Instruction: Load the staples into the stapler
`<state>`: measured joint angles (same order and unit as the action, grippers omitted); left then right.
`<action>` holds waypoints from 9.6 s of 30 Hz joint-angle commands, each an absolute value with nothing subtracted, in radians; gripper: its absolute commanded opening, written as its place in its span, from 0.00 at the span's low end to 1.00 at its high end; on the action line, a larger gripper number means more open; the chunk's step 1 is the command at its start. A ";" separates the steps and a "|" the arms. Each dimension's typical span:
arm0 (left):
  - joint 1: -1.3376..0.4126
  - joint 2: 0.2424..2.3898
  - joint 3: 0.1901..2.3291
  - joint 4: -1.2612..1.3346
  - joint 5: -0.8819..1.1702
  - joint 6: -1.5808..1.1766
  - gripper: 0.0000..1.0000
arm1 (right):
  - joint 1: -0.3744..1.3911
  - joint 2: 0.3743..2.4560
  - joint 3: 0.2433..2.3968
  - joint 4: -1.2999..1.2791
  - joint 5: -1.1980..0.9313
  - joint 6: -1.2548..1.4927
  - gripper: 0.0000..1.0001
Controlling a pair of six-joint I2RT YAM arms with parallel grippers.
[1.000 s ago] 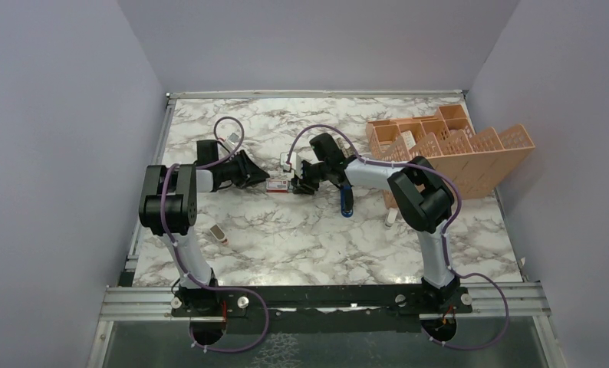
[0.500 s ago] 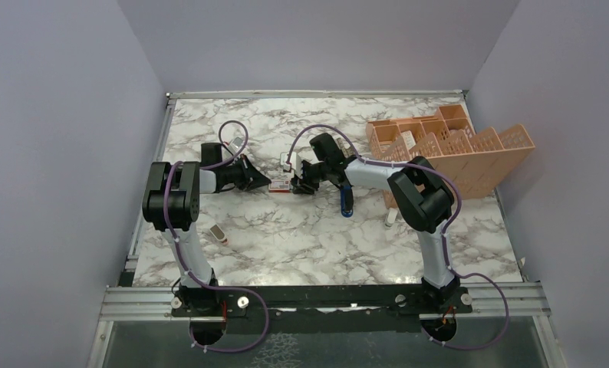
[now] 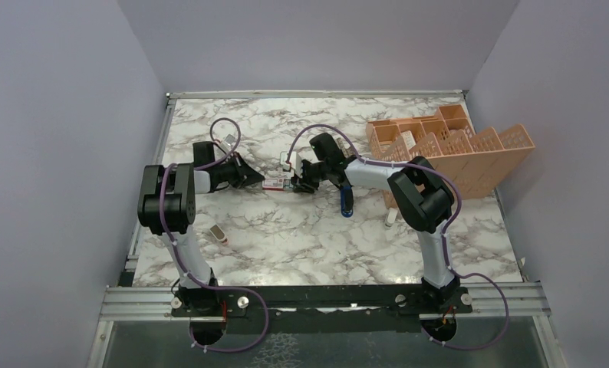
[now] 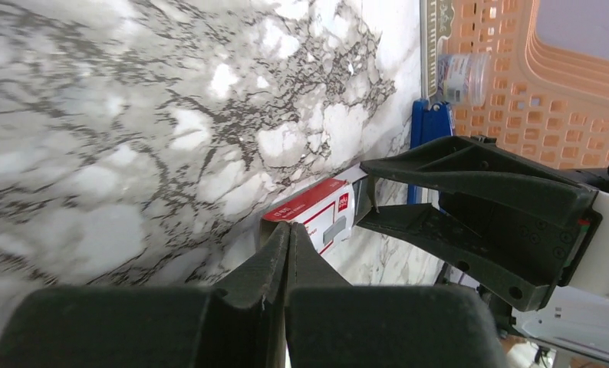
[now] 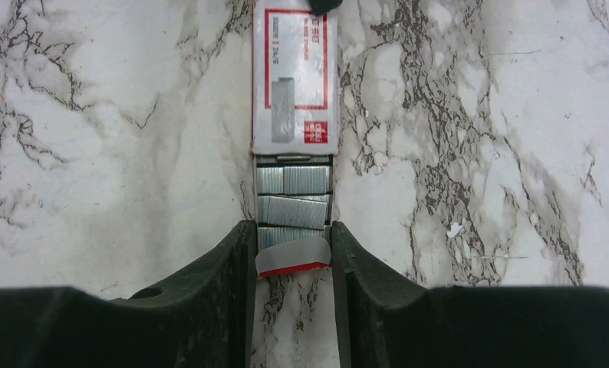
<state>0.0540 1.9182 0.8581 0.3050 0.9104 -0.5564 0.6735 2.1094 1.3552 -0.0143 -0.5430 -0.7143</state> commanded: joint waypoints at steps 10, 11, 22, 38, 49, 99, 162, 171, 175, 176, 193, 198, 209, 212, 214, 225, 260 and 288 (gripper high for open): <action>0.189 1.803 0.791 0.364 0.780 -0.614 0.00 | 0.662 2.124 1.324 -0.010 -0.459 -0.688 0.36; 0.201 1.791 0.786 0.364 0.765 -0.619 0.00 | 0.660 2.124 1.327 -0.008 -0.454 -0.672 0.36; 0.209 1.642 0.758 0.339 0.681 -0.645 0.51 | 0.645 2.054 1.368 0.111 -0.367 -0.343 0.70; 0.144 1.231 0.911 -0.229 0.452 -0.473 0.63 | 0.645 1.742 1.398 -0.222 -0.066 0.079 0.65; 0.144 0.972 0.895 -0.437 0.447 -0.358 0.85 | 0.668 1.493 1.210 -0.420 0.242 0.264 0.81; -0.429 1.140 0.416 0.266 0.391 -0.897 0.87 | 0.735 1.387 0.910 -0.282 0.008 0.692 0.15; -0.720 1.268 0.323 0.531 0.362 -0.694 0.00 | 0.589 1.252 1.090 -0.406 -0.007 0.594 0.09; -0.722 1.212 0.315 0.531 0.425 -0.631 0.00 | 0.580 1.326 1.162 -0.356 0.075 0.559 0.14; -0.725 1.163 0.296 0.531 0.441 -0.583 0.00 | 0.554 1.359 1.211 -0.346 0.052 0.518 0.20; -0.726 1.147 0.291 0.531 0.442 -0.570 0.00 | 0.545 1.371 1.226 -0.350 0.041 0.512 0.20; -0.729 1.127 0.322 0.534 0.464 -0.568 0.00 | 0.512 1.480 1.267 -0.357 -0.151 0.476 0.23; -0.730 1.143 0.353 0.542 0.453 -0.642 0.00 | 0.512 1.503 1.216 -0.336 -0.151 0.503 0.30; -0.729 1.249 0.383 0.581 0.468 -0.707 0.00 | 0.512 1.536 1.067 -0.163 -0.235 0.555 0.42; -0.729 1.280 0.389 0.613 0.482 -0.716 0.00 | 0.512 1.554 1.047 -0.136 -0.232 0.568 0.44; -0.729 1.295 0.394 0.621 0.486 -0.719 0.00 | 0.513 1.568 1.037 -0.121 -0.233 0.572 0.45; -0.729 1.368 0.409 0.673 0.492 -0.771 0.00 | 0.512 1.598 0.975 -0.035 -0.282 0.649 0.50; -0.690 1.482 0.375 0.709 0.456 -0.886 0.51 | 0.530 1.628 1.078 -0.167 -0.035 0.544 0.27; -0.587 1.114 0.813 -0.338 -0.173 -0.448 0.74 | 0.589 2.008 1.592 -0.420 0.343 0.393 0.33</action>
<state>-0.5941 1.1332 0.7914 -0.2607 -0.0971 -0.4999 0.5873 1.9759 1.5150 -0.4133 0.2611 0.4011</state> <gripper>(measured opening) 0.729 0.330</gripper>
